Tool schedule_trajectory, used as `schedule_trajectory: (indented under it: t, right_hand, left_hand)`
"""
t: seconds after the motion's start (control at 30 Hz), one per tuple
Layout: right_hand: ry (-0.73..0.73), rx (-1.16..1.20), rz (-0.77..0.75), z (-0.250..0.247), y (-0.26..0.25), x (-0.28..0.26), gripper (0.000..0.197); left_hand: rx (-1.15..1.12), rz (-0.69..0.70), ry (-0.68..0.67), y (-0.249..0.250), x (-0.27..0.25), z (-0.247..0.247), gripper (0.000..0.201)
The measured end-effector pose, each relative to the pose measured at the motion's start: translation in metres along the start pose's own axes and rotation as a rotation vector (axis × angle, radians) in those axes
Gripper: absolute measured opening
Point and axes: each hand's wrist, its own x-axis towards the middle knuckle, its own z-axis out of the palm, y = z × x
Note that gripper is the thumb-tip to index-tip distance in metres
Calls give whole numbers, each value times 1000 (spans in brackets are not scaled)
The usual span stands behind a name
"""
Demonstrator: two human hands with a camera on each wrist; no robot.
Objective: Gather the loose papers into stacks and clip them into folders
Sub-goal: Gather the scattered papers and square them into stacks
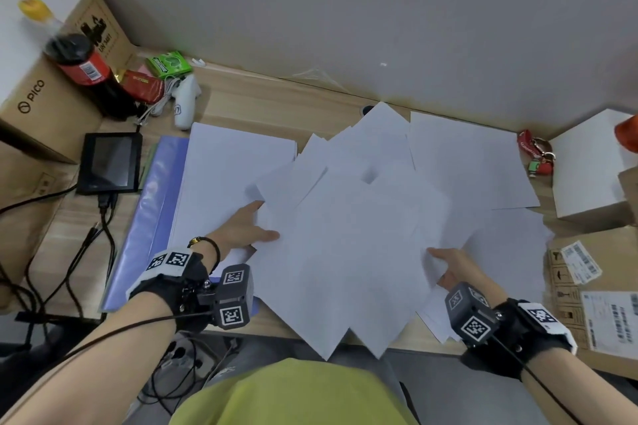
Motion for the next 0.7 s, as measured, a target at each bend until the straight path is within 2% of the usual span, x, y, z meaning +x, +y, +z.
schedule_trajectory:
  t: [0.07, 0.13, 0.23, 0.3, 0.4, 0.53, 0.63, 0.7]
  right_hand:
    - [-128, -39, -11, 23, 0, -9, 53]
    - [-241, 134, -45, 48, -2, -21, 42]
    - [-338, 435, 0, 72, -5, -30, 67]
    - [-340, 473, -30, 81, -9, -35, 74]
    - [-269, 292, -61, 84, -7, -34, 69]
    - [-113, 18, -115, 74, 6, -29, 50]
    - [55, -17, -119, 42, 11, -19, 66]
    - [145, -26, -119, 15, 10, -15, 59]
  left_hand:
    - [21, 2, -59, -1, -2, 8, 69]
    - [19, -1, -96, -3, -4, 16, 69]
    - [-13, 0, -74, -7, -3, 25, 67]
    - [-45, -2, -41, -8, -4, 28, 63]
    - [-80, 6, -55, -7, -7, 30, 58]
    - [-52, -11, -105, -8, -6, 31, 58]
    - [-77, -45, -34, -10, -1, 25, 64]
    - [-57, -43, 15, -10, 2, 20, 65]
